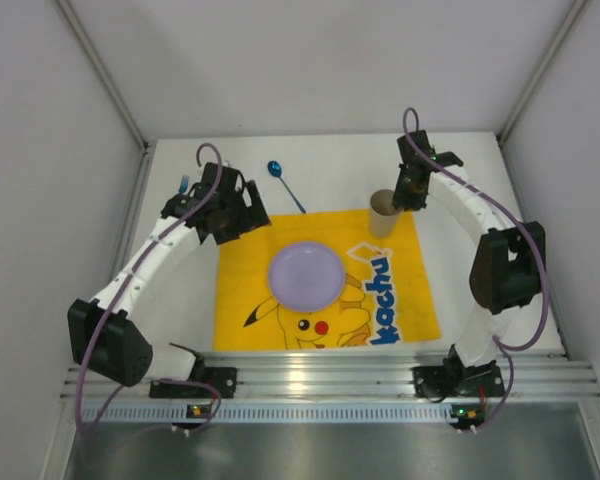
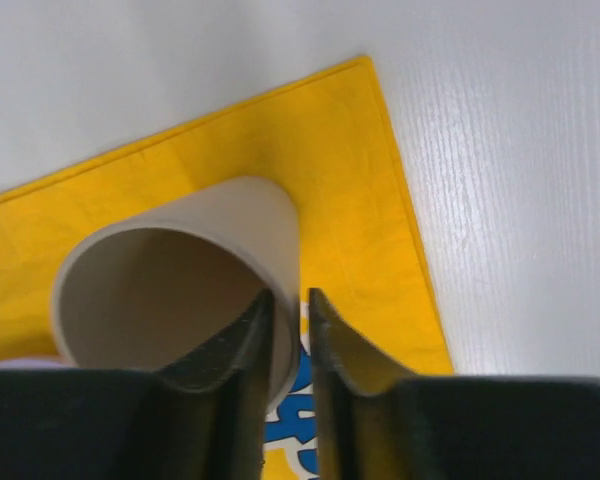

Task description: Set the dinner table for one person

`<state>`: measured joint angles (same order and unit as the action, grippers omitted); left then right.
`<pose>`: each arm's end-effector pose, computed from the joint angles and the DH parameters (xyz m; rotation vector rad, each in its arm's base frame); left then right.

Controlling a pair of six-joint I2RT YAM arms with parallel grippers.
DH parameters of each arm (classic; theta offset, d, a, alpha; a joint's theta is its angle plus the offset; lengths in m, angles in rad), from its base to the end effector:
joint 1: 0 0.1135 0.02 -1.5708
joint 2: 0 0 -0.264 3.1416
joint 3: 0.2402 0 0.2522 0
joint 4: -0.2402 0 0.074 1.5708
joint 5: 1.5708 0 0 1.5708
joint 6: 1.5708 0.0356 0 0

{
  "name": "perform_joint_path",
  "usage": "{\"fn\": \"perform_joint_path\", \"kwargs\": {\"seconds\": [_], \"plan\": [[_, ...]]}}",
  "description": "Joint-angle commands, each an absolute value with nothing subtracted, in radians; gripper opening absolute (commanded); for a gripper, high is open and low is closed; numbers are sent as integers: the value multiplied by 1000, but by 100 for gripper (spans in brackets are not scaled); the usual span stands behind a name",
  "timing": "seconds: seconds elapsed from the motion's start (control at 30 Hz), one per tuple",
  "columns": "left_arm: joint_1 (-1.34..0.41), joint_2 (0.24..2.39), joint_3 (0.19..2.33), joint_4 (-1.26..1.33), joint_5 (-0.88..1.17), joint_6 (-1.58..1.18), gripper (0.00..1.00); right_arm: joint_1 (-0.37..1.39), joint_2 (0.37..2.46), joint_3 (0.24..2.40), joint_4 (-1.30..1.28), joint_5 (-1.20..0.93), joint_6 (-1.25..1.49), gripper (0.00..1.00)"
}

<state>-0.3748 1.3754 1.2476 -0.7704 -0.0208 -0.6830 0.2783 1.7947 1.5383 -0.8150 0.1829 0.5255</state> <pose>0.2679 -0.1046 0.3150 -0.3956 2.4872 -0.4216 0.3700 0.0990 0.2711 0.3827 2.5848 0.0401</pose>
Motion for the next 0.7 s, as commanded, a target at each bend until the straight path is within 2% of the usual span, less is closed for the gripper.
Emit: {"fn": "perform_joint_path", "kwargs": {"seconds": [0.0,0.07,0.1,0.17,0.2,0.23,0.43,0.67], "plan": [[-376,1335,1284,-816,-69,-741,91,272,1796,1555,-819,209,483,30],[-374,1339,1298,-830,-78,-752,91,272,1795,1560,-839,201,476,40],[-374,1344,1304,-837,-83,-755,91,272,1796,1563,-845,196,474,49],[-374,1364,1328,-847,-98,-762,91,272,1796,1571,-859,187,471,57],[-374,1371,1339,-848,-103,-764,91,270,1798,1586,-865,184,471,86],[-376,1397,1366,-853,-113,-765,91,271,1799,1598,-883,184,471,98],[-374,1574,1569,-877,-173,-727,90,270,1708,1678,-939,218,477,100],[-354,1960,1834,-836,-204,-669,86,270,1494,1687,-968,247,473,100]]}}
